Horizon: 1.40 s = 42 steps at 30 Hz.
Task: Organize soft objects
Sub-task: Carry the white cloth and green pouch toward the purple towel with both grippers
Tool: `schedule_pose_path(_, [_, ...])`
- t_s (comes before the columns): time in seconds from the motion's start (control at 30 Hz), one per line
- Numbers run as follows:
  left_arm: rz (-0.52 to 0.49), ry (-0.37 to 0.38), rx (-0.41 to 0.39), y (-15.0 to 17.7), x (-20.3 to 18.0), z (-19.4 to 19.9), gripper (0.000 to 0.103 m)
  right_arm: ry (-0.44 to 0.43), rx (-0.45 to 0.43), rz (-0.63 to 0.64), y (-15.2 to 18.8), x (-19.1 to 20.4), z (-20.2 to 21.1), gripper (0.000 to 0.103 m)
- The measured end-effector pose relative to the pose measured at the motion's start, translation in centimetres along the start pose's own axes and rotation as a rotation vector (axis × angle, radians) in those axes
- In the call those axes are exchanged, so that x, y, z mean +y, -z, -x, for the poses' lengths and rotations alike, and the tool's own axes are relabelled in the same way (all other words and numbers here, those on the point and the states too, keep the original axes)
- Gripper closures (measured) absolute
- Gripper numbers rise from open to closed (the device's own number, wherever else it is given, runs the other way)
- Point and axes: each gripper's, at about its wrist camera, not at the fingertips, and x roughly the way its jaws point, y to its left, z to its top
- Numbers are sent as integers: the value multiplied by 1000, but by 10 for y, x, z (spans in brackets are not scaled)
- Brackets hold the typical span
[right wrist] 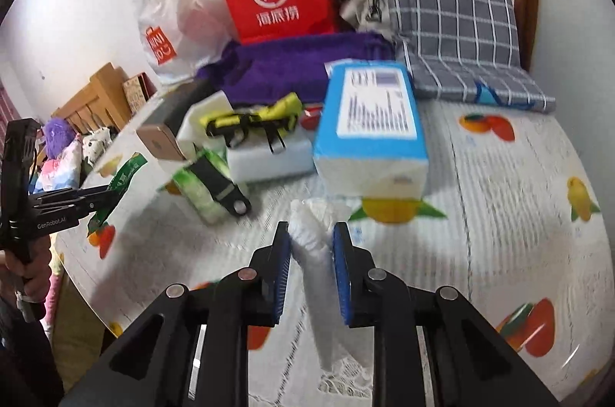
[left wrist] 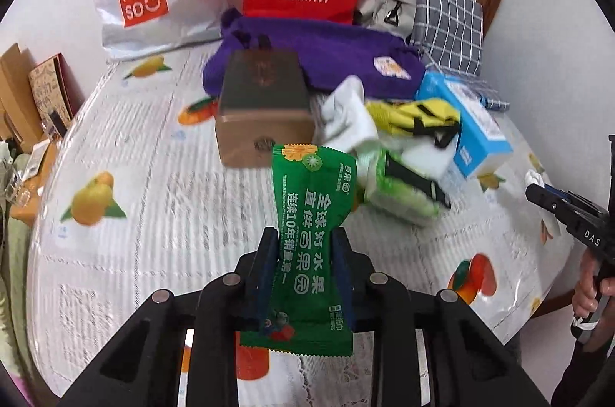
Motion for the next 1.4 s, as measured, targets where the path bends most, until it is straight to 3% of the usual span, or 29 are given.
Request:
schedule_pose_path(0.63, [37,15,-30,-65,29,6,76,17,-91,-47,-53,26,16,81])
schedule_pose_path(0.93, [63,-4,-49,-95,29,1,76,19,-115,-33,-95,23,17,81])
schedule_pose_path(1.4, [77,-23,-46,-154,28,-30,76,-8,-126,-49,-159,2,-18,81])
